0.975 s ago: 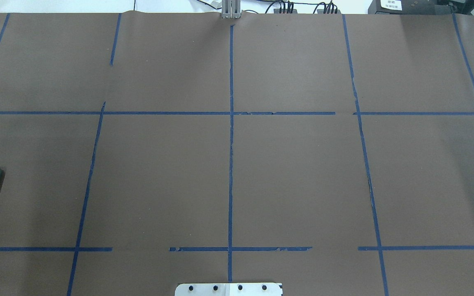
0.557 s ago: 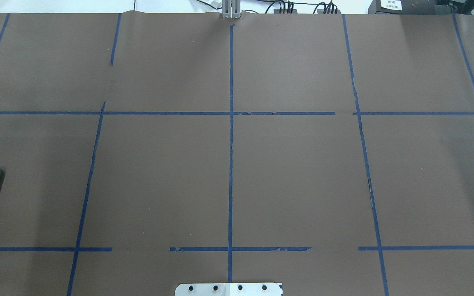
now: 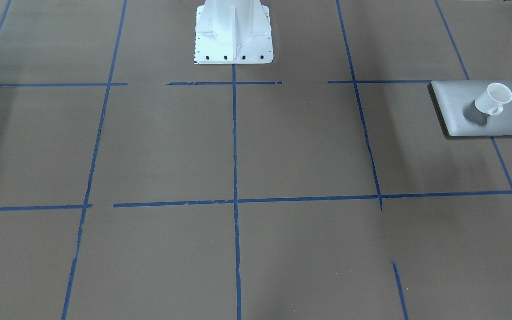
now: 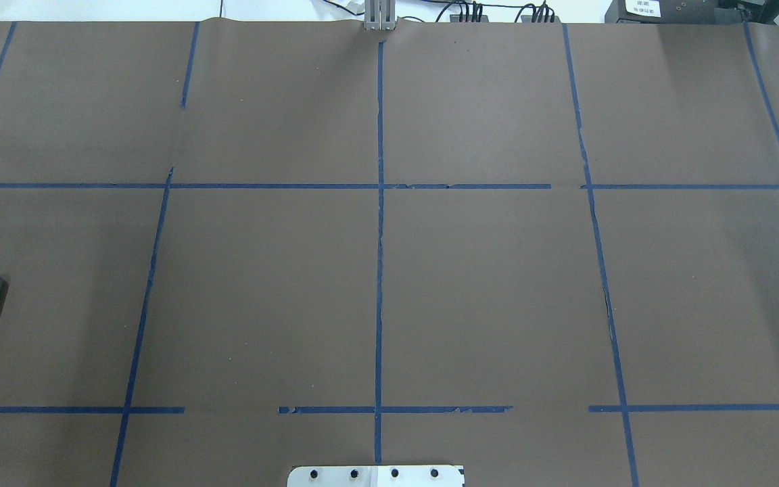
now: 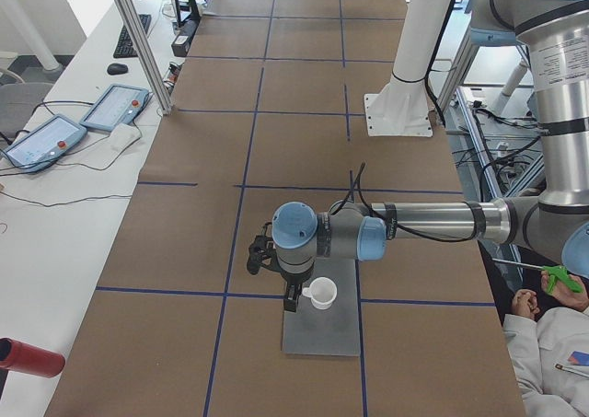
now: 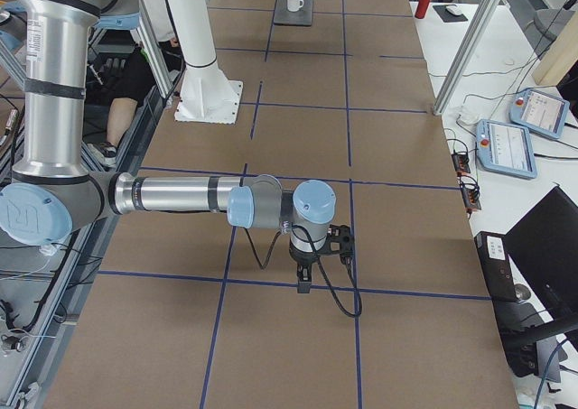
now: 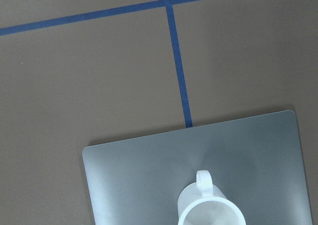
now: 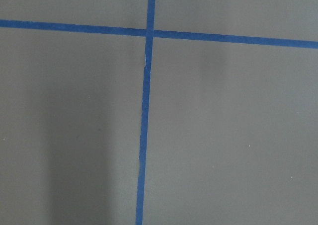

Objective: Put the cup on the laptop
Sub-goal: 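Raise the left gripper up away from the cup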

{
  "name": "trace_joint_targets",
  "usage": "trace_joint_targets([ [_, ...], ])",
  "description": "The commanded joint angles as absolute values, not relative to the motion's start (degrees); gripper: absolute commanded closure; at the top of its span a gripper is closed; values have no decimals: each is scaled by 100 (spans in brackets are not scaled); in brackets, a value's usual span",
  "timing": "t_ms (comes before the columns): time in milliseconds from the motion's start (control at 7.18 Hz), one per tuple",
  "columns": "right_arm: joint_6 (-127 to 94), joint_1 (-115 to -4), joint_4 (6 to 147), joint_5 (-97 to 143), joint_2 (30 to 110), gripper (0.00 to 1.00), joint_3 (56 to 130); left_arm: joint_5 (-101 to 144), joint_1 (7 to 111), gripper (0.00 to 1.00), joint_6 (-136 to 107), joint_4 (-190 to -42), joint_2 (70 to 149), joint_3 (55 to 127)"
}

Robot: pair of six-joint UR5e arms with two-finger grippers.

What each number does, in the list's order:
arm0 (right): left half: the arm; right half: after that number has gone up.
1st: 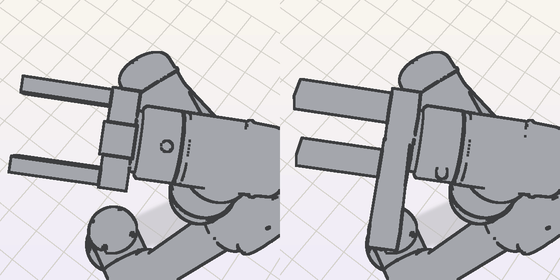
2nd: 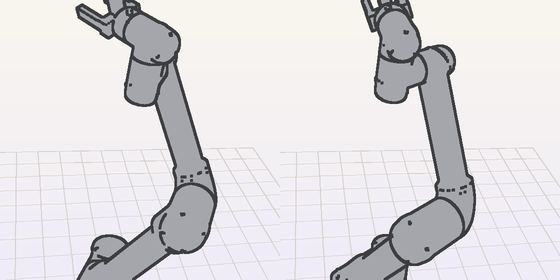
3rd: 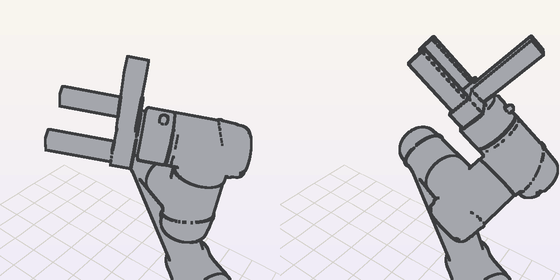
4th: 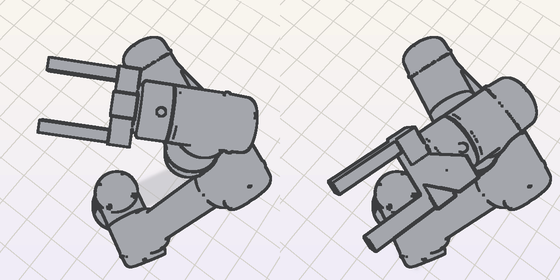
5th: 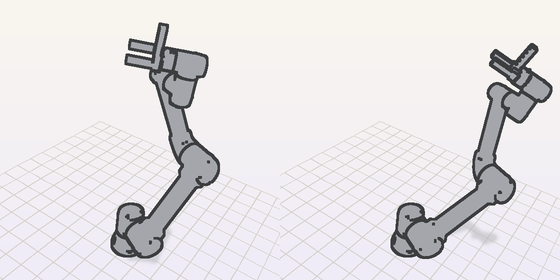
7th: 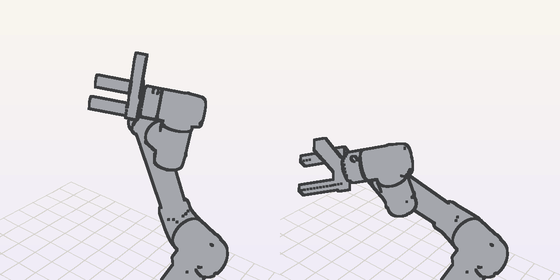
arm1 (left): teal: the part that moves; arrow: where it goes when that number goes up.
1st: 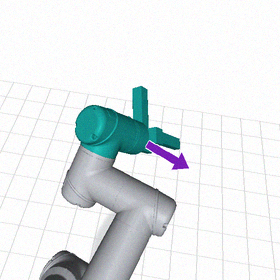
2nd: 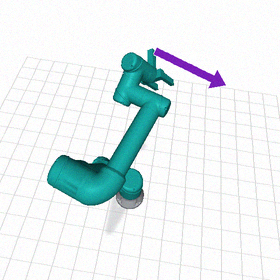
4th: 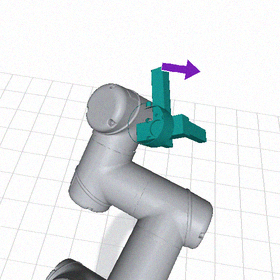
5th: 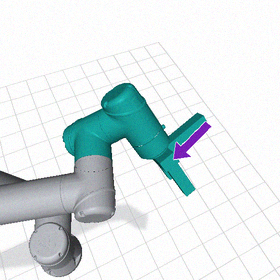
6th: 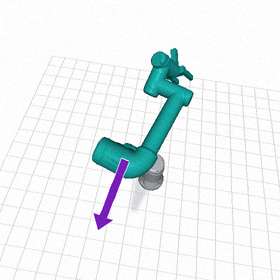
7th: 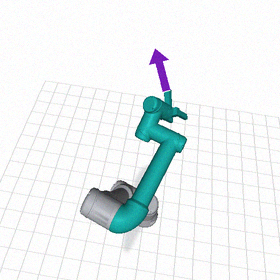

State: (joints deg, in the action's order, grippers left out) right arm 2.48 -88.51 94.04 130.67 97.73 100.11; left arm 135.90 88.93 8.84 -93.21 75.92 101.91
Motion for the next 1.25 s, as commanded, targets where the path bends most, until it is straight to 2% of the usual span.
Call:
trace_joint_targets([
  [0, 246, -8851, 9404, 13069, 9773, 0, 10011, 13588, 8895, 0, 853, -9316, 7611, 10125],
  [1114, 246, -8851, 9404, 13069, 9773, 0, 10011, 13588, 8886, 0, 826, -9308, 7611, 10037],
])
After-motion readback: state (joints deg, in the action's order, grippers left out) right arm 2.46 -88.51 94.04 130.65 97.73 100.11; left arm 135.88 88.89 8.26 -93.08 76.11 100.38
